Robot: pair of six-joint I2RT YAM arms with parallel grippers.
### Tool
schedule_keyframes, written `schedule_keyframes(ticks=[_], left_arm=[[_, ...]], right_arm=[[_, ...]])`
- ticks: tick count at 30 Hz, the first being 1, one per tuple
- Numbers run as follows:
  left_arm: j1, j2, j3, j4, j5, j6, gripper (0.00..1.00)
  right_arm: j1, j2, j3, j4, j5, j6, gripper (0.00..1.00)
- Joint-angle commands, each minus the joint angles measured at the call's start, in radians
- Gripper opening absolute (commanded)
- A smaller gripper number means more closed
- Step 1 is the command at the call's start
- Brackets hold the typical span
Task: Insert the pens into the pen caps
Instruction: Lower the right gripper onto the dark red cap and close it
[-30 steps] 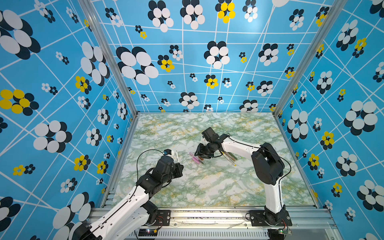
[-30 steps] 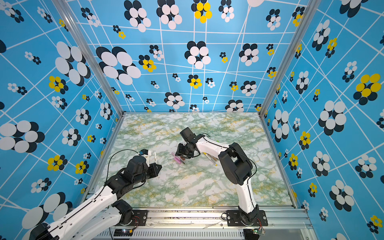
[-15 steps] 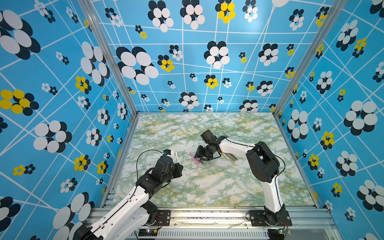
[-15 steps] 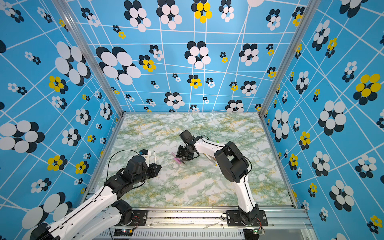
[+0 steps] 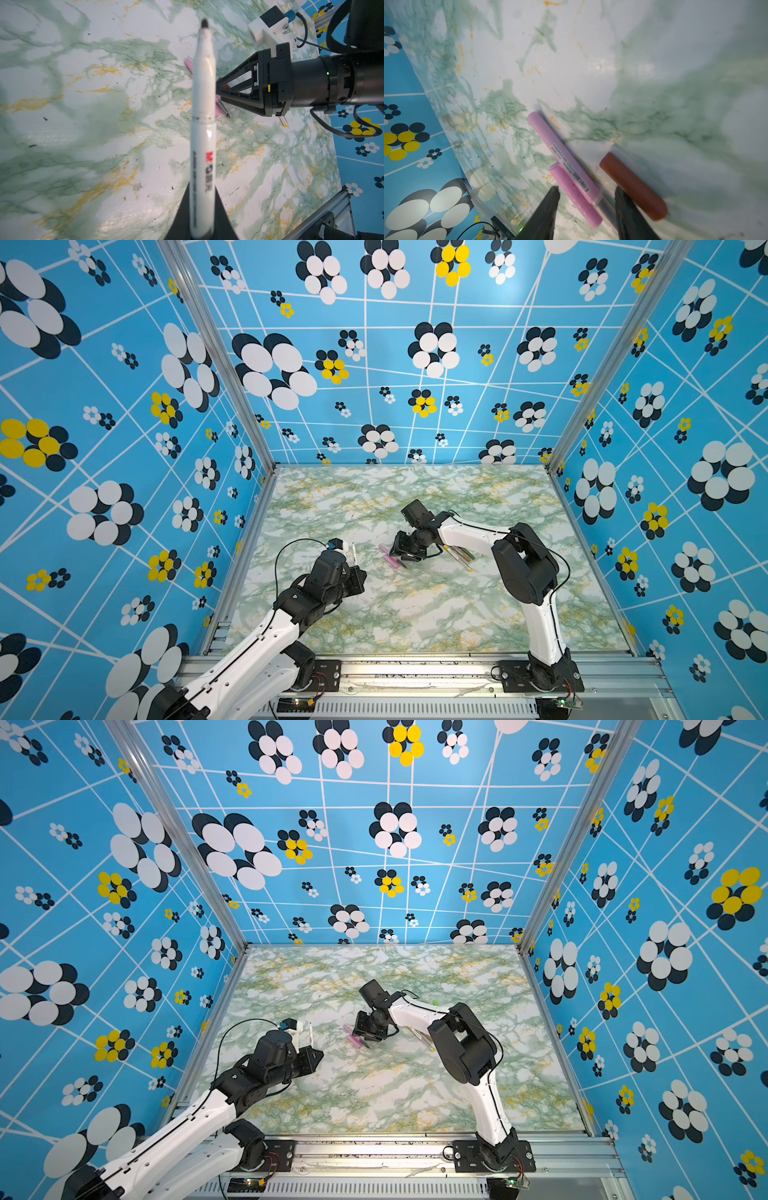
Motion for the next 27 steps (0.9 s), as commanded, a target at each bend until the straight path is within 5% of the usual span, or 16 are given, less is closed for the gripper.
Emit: schedule_keyframes(ticks=[1, 15, 27], left_arm=[[0.008, 0.004, 0.017, 0.021, 0.013, 0.022, 0.0], [0.013, 0.012, 0.029, 0.02, 0.015, 0.033, 0.0], [0.028, -0.008, 0.017, 0.013, 0.023, 0.042, 0.0]], right_arm=[[-0.03, -0.003, -0.011, -0.065, 0.07, -0.017, 0.49], [-0.095, 0.011, 0.02, -0.167, 0.18, -0.046, 0.52], [-0.069, 0.117, 0.161, -0.279, 0.255, -0.119, 0.45]])
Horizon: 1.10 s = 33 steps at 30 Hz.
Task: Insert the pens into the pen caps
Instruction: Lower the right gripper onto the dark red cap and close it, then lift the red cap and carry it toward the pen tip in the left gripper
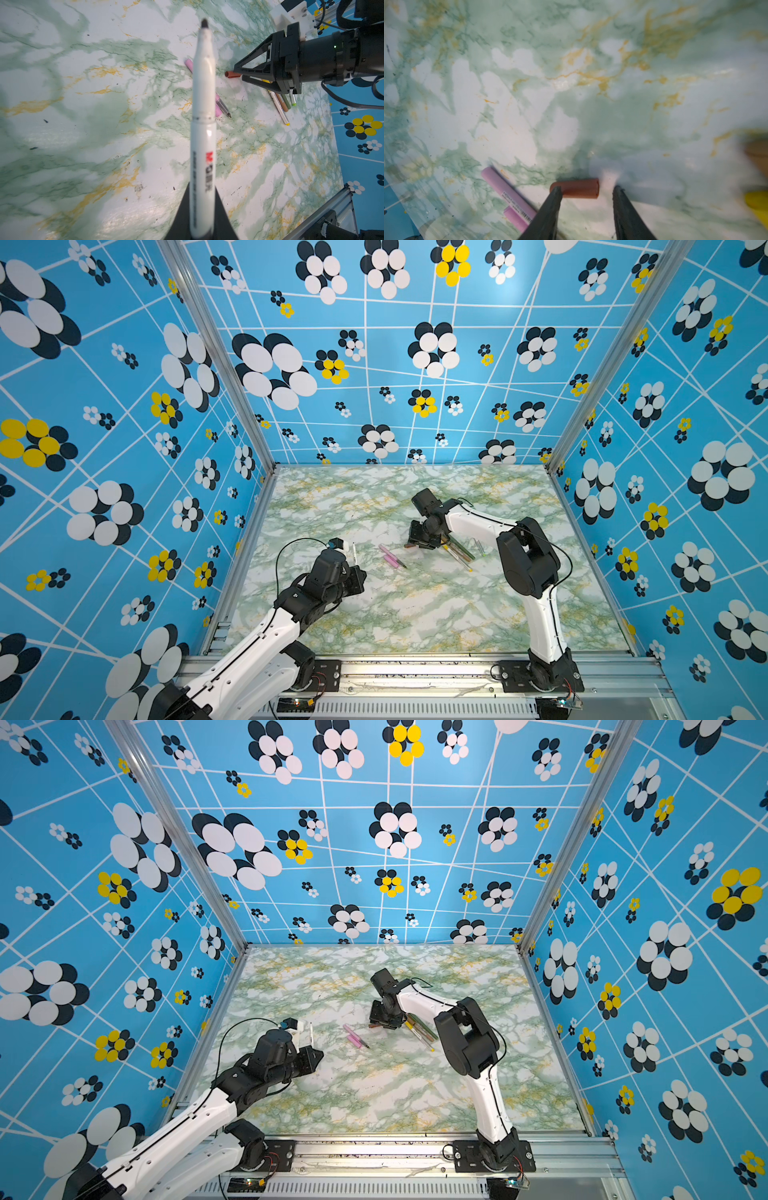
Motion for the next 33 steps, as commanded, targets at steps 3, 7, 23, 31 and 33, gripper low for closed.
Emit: schedule_keyframes(ticks=[3, 7, 23, 31, 33], left_arm=[[0.018, -0.02, 0.009, 0.013, 0.014, 0.022, 0.0], [0.028, -0.023, 0.006, 0.013, 0.025, 0.023, 0.0], [0.071, -0.056, -0.002, -0.002, 0.048, 0.04, 0.0], [0.078, -0.051, 0.003, -0.002, 0.053, 0.044, 0.0], [0.079, -0.05, 0.004, 0.0, 0.054, 0.044, 0.0]], right_arm=[[0.023, 0.071, 0.03, -0.094, 0.064, -0.04, 0.45], [0.031, 0.091, 0.062, -0.11, 0.07, -0.043, 0.45], [0.114, 0.156, 0.175, -0.29, 0.309, -0.169, 0.38], [0.123, 0.095, 0.105, -0.27, 0.35, -0.191, 0.39], [0.124, 0.082, 0.085, -0.264, 0.35, -0.194, 0.42]])
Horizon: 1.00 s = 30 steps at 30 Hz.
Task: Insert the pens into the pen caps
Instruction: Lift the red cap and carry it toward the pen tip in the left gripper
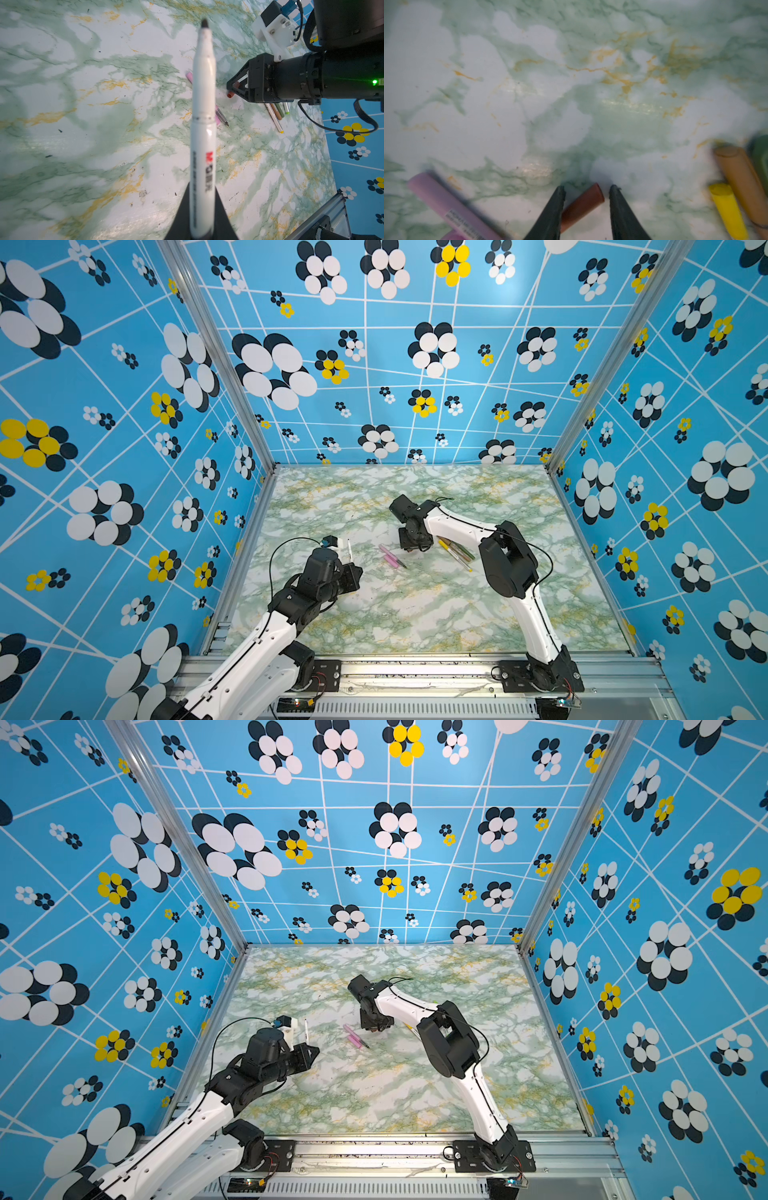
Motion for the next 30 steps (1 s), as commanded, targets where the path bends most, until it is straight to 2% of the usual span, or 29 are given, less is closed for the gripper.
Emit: schedule_keyframes(ticks=[1, 7, 15, 23, 30], left_arm=[[0.008, -0.009, 0.004, 0.001, 0.012, 0.019, 0.0], [0.01, -0.006, 0.007, 0.002, 0.016, 0.016, 0.0], [0.01, -0.01, 0.01, -0.009, 0.022, 0.014, 0.0], [0.008, -0.014, -0.004, 0.007, 0.027, 0.004, 0.0], [0.009, 0.01, 0.006, 0.019, 0.038, 0.011, 0.0]], right_arm=[[0.004, -0.006, -0.069, -0.077, 0.033, -0.016, 0.43], [0.014, -0.022, -0.104, -0.051, 0.008, 0.003, 0.41], [0.013, -0.008, -0.104, -0.042, -0.005, 0.007, 0.26], [0.013, 0.015, -0.087, -0.073, -0.003, 0.013, 0.15], [0.013, 0.0, -0.085, -0.078, 0.0, 0.019, 0.1]])
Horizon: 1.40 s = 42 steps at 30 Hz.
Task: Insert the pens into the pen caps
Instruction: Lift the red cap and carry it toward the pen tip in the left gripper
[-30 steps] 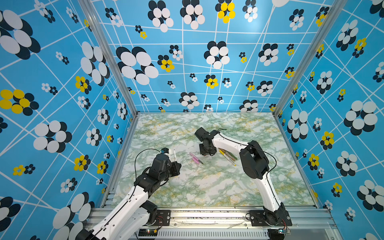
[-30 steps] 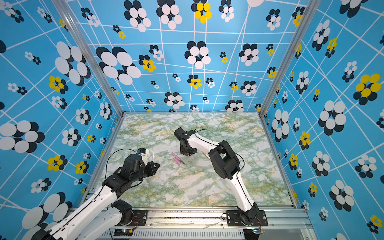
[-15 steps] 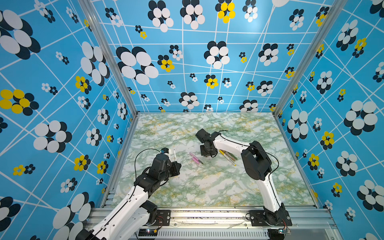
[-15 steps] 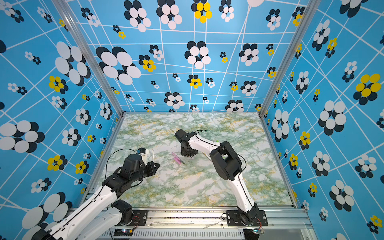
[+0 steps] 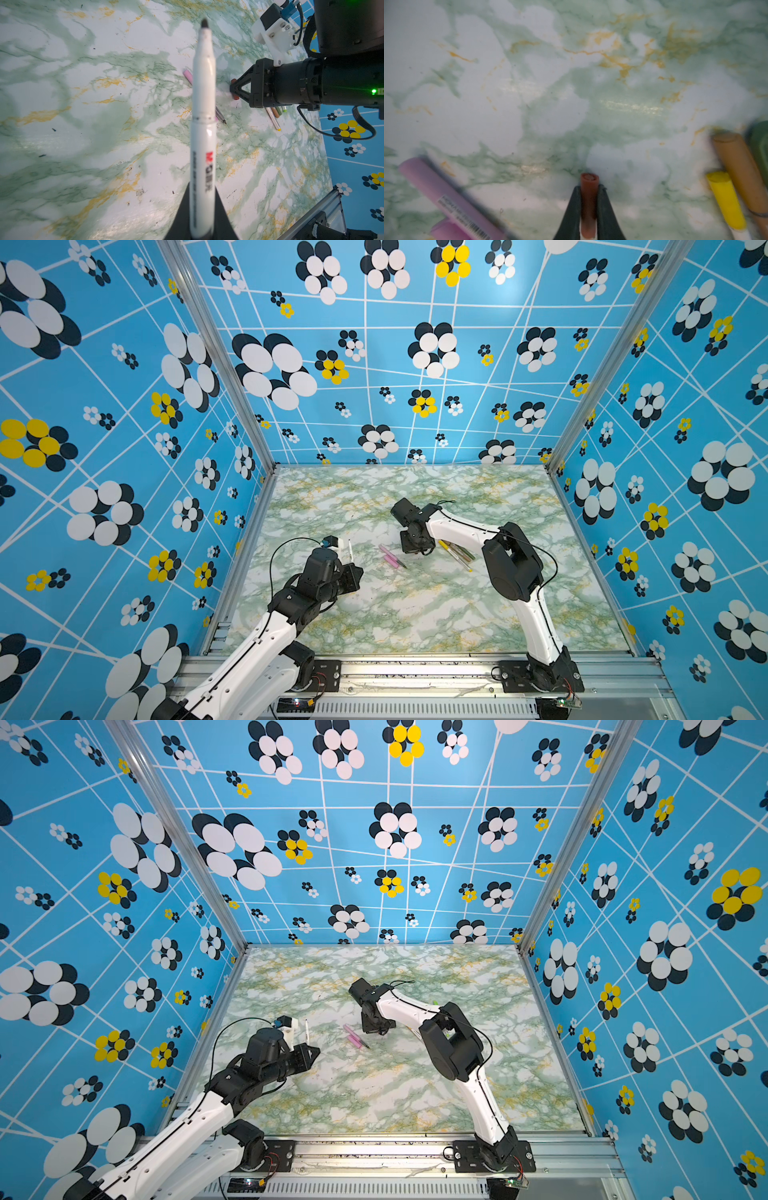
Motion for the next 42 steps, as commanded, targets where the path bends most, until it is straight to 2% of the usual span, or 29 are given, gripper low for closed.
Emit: schedule_keyframes(ticks=[1, 6, 9, 16, 21, 25, 34, 42], left_arm=[[0.008, 0.011, 0.008, 0.023, 0.021, 0.01, 0.0], [0.005, 0.037, 0.016, 0.043, 0.044, 0.015, 0.0], [0.0, 0.061, 0.026, 0.067, 0.085, 0.032, 0.0], [-0.069, 0.144, 0.063, 0.156, 0.227, 0.103, 0.0], [-0.166, 0.2, 0.096, 0.204, 0.245, 0.135, 0.0], [-0.223, 0.235, 0.121, 0.228, 0.231, 0.148, 0.0], [-0.271, 0.27, 0.136, 0.241, 0.176, 0.13, 0.0], [-0.28, 0.273, 0.14, 0.237, 0.137, 0.119, 0.0]], right_arm=[[0.002, 0.025, -0.027, -0.108, 0.0, 0.018, 0.08], [-0.008, -0.041, -0.062, -0.062, -0.009, 0.031, 0.03], [-0.026, -0.138, -0.095, -0.013, -0.064, 0.048, 0.02], [-0.094, -0.385, -0.294, 0.259, -0.275, 0.128, 0.0], [-0.128, -0.492, -0.414, 0.478, -0.477, 0.234, 0.0], [-0.128, -0.532, -0.475, 0.615, -0.594, 0.303, 0.0], [-0.125, -0.588, -0.54, 0.745, -0.655, 0.377, 0.0], [-0.111, -0.605, -0.542, 0.736, -0.659, 0.385, 0.0]])
